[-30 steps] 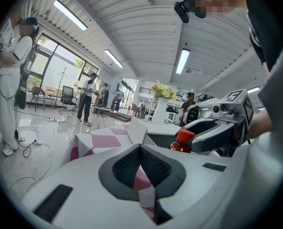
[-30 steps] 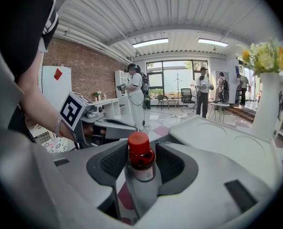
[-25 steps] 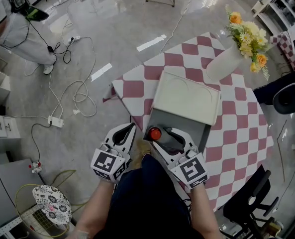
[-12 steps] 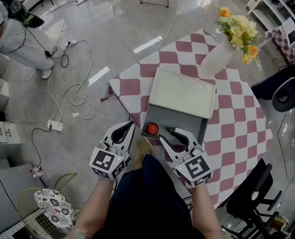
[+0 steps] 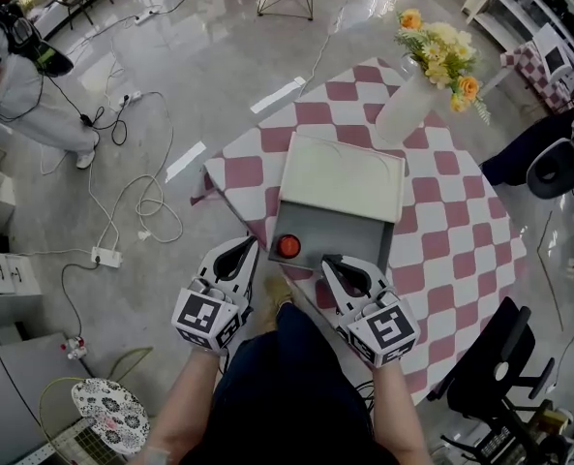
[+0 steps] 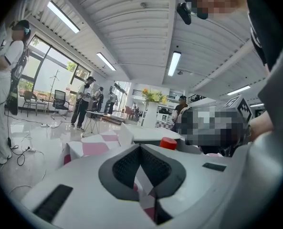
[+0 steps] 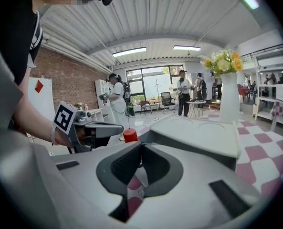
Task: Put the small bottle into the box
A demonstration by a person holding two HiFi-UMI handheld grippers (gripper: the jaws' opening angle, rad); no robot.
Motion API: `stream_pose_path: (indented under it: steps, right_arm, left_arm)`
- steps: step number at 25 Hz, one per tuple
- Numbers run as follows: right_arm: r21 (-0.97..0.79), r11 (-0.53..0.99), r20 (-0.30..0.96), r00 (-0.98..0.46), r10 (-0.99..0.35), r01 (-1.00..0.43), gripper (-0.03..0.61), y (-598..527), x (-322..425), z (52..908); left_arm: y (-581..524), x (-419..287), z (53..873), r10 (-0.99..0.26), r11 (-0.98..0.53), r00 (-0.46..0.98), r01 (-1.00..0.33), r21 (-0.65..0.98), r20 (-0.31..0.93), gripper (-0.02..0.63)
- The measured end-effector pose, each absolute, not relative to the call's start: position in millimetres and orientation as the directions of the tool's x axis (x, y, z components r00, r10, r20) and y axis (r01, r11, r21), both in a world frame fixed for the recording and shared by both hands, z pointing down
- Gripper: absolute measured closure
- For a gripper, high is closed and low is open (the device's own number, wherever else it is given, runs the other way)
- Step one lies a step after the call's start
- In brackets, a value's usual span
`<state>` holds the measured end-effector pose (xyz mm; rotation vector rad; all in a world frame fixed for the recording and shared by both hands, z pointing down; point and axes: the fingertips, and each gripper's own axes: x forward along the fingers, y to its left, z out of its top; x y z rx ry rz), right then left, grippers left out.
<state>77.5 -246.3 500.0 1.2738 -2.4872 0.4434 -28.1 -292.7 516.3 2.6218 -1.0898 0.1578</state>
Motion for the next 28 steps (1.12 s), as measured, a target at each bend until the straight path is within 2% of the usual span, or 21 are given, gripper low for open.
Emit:
stream_pose_path:
  steps: [7, 28]
  right_arm:
    - [-0.163, 0.494, 0.349, -0.518, -0.781, -0.854, 0.574, -242, 87, 484]
    - [-0.170, 0.457, 0.202, -0.485, -0.851, -0.873, 0.574, -245, 104, 417]
  left_arm:
    - [-286, -27, 506, -0.670, -0.682, 0.717, -0.697, 0.222, 0.193, 0.612]
    - [-293, -23, 447, -0.677, -0.708, 0.728, -0.684, 0.172, 0.107, 0.612]
